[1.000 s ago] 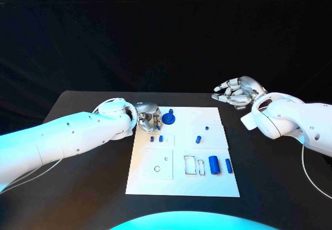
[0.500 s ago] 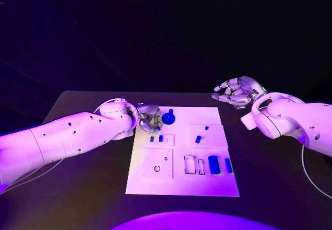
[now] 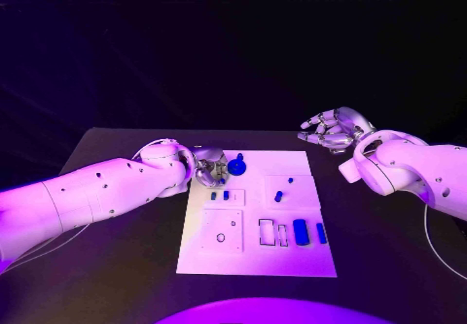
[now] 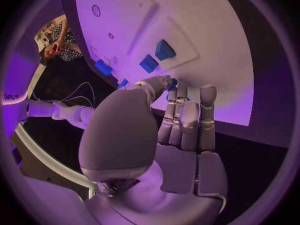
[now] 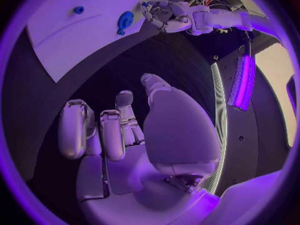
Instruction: Assemble the parts on the task board
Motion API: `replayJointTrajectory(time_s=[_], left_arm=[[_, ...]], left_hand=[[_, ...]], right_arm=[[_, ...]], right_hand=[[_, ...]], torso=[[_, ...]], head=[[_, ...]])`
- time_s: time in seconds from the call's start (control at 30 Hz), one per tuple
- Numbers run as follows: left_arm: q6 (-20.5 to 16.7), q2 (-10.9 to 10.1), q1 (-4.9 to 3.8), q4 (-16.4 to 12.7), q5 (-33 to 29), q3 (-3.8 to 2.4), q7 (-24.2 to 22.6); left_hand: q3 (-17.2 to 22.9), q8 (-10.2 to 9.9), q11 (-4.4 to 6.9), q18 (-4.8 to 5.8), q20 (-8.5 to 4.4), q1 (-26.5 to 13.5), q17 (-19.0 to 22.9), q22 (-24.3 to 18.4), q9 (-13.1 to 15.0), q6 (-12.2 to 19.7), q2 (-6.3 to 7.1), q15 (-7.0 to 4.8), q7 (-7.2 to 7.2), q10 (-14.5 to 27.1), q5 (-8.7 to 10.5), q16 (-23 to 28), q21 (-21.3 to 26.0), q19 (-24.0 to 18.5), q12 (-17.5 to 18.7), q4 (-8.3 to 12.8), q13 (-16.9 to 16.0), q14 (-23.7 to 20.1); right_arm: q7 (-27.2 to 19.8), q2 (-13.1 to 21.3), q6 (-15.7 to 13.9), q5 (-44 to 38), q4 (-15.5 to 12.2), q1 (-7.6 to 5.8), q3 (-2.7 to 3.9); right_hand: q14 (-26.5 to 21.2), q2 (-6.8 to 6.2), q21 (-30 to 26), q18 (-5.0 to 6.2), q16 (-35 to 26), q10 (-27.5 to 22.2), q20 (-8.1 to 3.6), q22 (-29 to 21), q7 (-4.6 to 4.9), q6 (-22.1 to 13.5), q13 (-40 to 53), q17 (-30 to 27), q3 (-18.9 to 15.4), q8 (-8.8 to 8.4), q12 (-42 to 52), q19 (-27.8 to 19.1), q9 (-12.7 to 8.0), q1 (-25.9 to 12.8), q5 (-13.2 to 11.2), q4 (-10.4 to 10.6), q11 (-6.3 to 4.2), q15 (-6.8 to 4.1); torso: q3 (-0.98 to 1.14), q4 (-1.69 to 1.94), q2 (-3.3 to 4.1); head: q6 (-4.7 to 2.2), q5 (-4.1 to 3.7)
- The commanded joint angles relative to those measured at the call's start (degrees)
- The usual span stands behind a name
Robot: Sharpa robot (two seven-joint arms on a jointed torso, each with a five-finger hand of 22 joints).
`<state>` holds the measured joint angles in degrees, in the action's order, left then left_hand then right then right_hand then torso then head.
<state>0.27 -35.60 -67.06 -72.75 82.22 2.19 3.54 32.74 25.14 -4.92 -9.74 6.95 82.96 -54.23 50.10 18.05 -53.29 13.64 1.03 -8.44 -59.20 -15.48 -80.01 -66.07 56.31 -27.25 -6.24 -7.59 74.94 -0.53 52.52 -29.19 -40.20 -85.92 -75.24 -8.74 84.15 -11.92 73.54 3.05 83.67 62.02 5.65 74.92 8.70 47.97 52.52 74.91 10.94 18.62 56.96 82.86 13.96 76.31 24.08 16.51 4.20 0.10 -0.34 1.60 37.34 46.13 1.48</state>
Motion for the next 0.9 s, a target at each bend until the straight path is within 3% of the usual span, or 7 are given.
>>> replayJointTrajectory(time_s=[0.03, 0.27, 0.7, 0.9], left_arm=[[1.3, 0.0, 0.15, 0.0, -0.2, 0.14, 0.4], [0.2, -0.2, 0.17, -0.2, -0.4, 0.15, 0.3], [-0.3, -0.5, 0.21, -0.3, -0.8, 0.15, 0.7], [0.0, -0.6, 0.22, -0.1, -0.9, 0.15, 1.2]], left_hand=[[-0.1, -0.5, -0.02, 0.4, 0.04, -0.5, 0.1, -0.2, 0.0, -0.2, 0.16, 0.14, -0.1, -0.4, 0.4, -0.1, 0.1, -0.1, 0.4, 0.3, 0.1, 0.2], [-0.2, -3.1, -0.49, 0.32, 0.34, -1.2, 0.8, -0.6, -0.6, 2.2, 0.84, 0.53, -0.63, -0.4, 0.31, 0.0, 0.5, -0.6, 2.2, 0.4, 0.3, -0.3], [-0.4, -6.2, -0.82, 0.19, 0.79, -2.0, 1.6, -1.2, -1.4, 5.7, 1.66, 0.89, -1.25, -0.3, 0.25, 0.0, 1.1, -1.0, 3.8, 0.3, 0.1, -0.8], [-0.5, -6.8, -0.77, 0.17, 0.8, -2.0, 1.8, -1.3, -1.5, 6.6, 1.74, 0.85, -1.31, -0.4, 0.25, 0.0, 1.2, -1.1, 4.1, 0.3, 0.0, -0.9]], right_arm=[[-0.6, 0.0, 0.4, -0.6, 0.0, 0.02, 0.01], [-0.7, 0.0, 0.4, -0.6, 0.0, 0.02, 0.01], [-0.4, 0.0, 0.7, -0.7, 0.1, 0.03, 0.01], [0.3, 0.0, 1.8, -1.3, 0.1, 0.03, 0.01]], right_hand=[[2.4, 0.18, -0.3, 0.64, -0.3, -0.2, 0.1, 7.1, 0.25, 0.2, -0.1, 0.8, 0.4, 0.27, -0.4, -0.3, 0.0, 0.1, 0.2, 0.0, -0.13, -0.34], [2.4, 0.15, -0.4, 0.67, -0.3, -0.3, 0.08, 7.0, 0.24, 0.2, -0.5, 0.8, 0.5, 0.32, -0.7, -0.3, 0.0, 0.1, 0.3, 0.0, -0.15, -0.36], [2.5, 0.11, -0.2, 0.61, -0.2, -0.5, 0.07, 7.1, 0.24, 0.1, -0.7, 1.0, 0.5, 0.31, -0.9, -0.2, 0.0, 0.1, 0.2, 0.0, -0.15, -0.37], [2.5, -0.09, -0.8, 0.71, -0.4, -3.1, 0.06, 6.8, 0.31, -0.3, -4.7, 0.9, 0.6, 0.29, -4.6, -0.4, -0.1, 0.0, 0.0, -0.1, -0.08, -0.35]], torso=[[-0.03, 0.03, 0.0], [-0.04, 0.0, -0.01], [-0.04, 0.01, 0.0], [-0.03, 0.02, -0.01]], head=[[-0.02, -0.05], [-0.06, -0.05], [-0.1, -0.03], [-0.07, -0.07]])
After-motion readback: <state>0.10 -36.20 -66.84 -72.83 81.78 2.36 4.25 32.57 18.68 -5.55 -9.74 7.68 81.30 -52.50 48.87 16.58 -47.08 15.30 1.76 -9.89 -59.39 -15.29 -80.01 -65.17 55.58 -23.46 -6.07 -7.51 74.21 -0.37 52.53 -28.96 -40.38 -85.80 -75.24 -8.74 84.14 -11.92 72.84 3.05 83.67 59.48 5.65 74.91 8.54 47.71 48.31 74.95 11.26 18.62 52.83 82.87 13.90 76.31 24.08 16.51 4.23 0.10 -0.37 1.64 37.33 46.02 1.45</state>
